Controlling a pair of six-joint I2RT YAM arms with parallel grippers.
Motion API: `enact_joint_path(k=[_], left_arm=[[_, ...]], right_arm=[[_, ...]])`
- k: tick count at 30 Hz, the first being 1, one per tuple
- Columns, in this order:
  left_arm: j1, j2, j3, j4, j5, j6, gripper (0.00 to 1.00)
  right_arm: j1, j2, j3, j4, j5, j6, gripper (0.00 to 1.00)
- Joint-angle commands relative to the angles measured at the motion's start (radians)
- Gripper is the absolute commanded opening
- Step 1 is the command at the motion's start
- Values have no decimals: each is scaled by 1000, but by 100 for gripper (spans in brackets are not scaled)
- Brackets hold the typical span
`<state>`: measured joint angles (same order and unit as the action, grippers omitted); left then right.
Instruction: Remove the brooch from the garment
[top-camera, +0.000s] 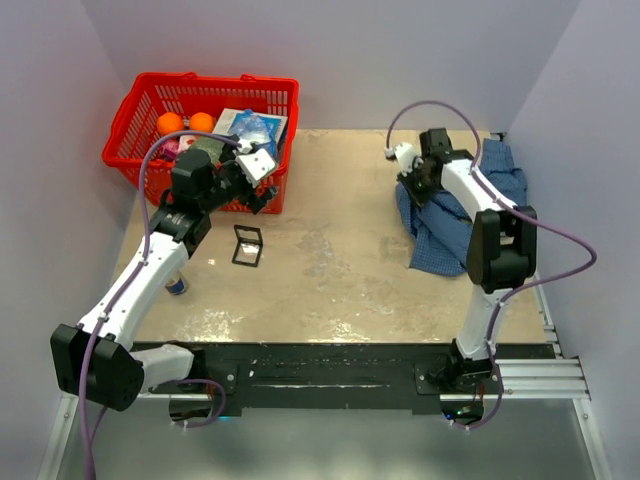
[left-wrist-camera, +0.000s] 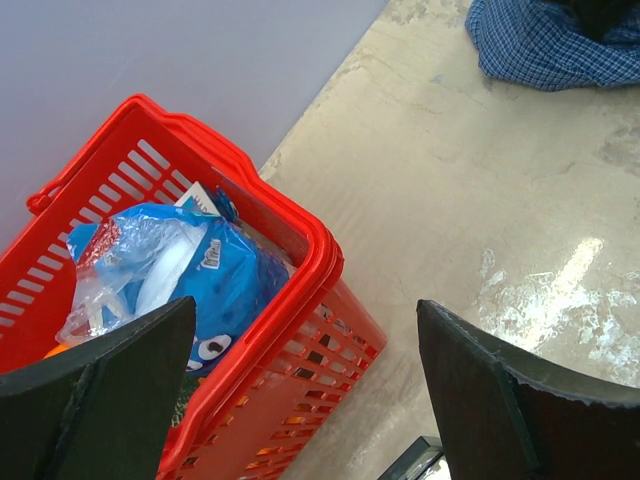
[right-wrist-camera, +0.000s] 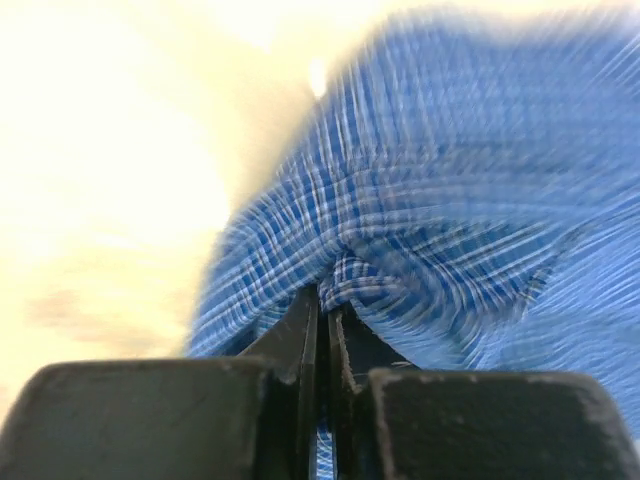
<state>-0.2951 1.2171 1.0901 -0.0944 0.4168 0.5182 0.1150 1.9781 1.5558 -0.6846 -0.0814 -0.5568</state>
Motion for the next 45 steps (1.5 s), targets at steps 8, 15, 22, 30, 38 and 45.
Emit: enact_joint_path(k=[8,15,22,30,38,45], left_arm=[[-3,19,-18,162,5,-144,95],[-3,19,-42,193,33,-205,94],[-4,9,-48,183,27,-201,94],[-4,1,-73,188,28,-198,94],[-4,18,-65,182,27,-196,94],[-3,9,-35,60,-21,-182,94]], right_arm=[[-40,-455,283,-62,-446,46,0],[-222,-466,110,-72,-318,-44,0],[-247,-377,-59,7,30,-72,41],[-132,-401,6,-205,-373,-116,77],[179,-503,-326,83,-273,-210,68],[284,-231,-151,209,-248,-186,57]])
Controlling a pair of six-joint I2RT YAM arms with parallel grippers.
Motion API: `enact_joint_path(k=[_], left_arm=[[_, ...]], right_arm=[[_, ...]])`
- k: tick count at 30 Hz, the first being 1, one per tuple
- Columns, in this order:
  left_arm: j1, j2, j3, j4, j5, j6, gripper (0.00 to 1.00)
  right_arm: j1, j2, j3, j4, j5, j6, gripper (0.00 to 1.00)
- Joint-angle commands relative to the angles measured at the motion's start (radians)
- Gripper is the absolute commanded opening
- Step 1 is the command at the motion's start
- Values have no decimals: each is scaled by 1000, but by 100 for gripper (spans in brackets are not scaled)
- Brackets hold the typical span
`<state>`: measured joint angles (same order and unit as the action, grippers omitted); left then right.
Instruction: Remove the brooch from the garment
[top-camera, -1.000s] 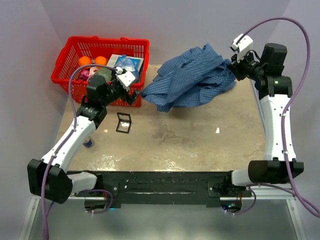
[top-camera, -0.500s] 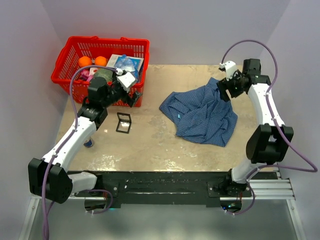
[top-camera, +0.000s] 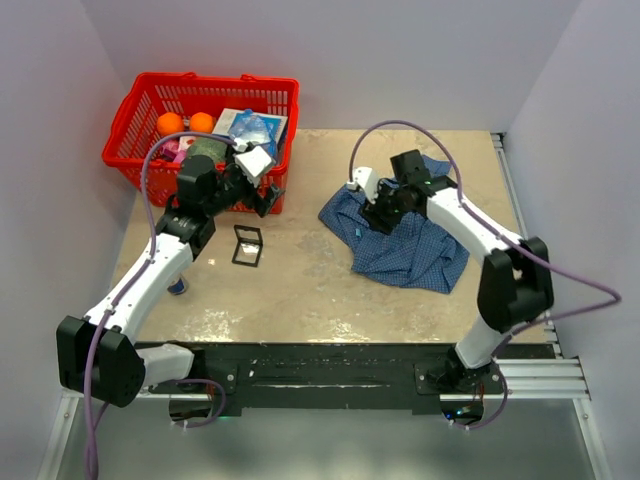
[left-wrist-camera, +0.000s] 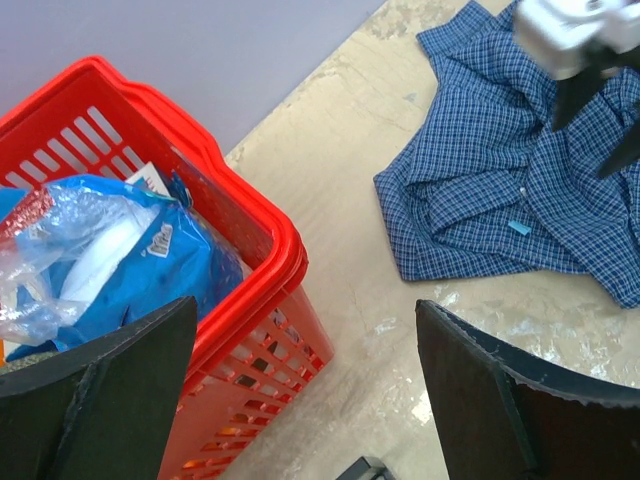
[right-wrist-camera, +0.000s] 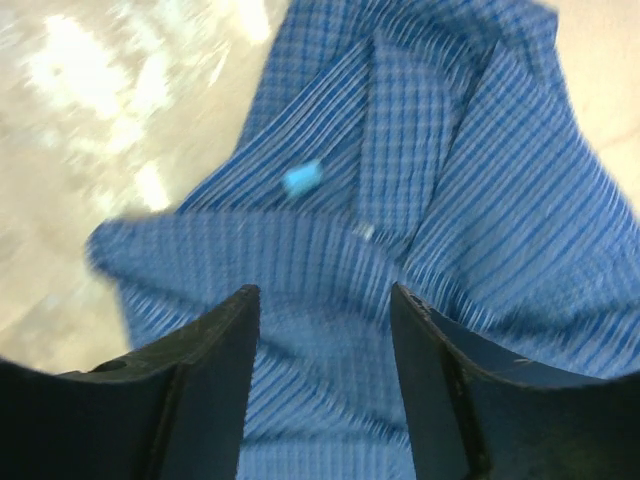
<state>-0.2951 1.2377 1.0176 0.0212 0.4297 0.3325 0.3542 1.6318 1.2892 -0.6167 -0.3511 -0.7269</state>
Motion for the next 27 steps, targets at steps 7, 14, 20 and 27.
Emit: enact_joint_path(k=[7,14,20,27], left_arm=[[1,-61,21,-92,-114,16,94],[5,-76,22,-95,-151,46,95],[10,-67,29,-83,-149,66,95],[11,-43,35,-63,-109,56,95]], right_arm=[[103,393,357,138,55,-86,57],[121,540,475,104,178,-138,54],[121,537,455,58,202,-143,52],[120,557,424,37,219,-132,33]])
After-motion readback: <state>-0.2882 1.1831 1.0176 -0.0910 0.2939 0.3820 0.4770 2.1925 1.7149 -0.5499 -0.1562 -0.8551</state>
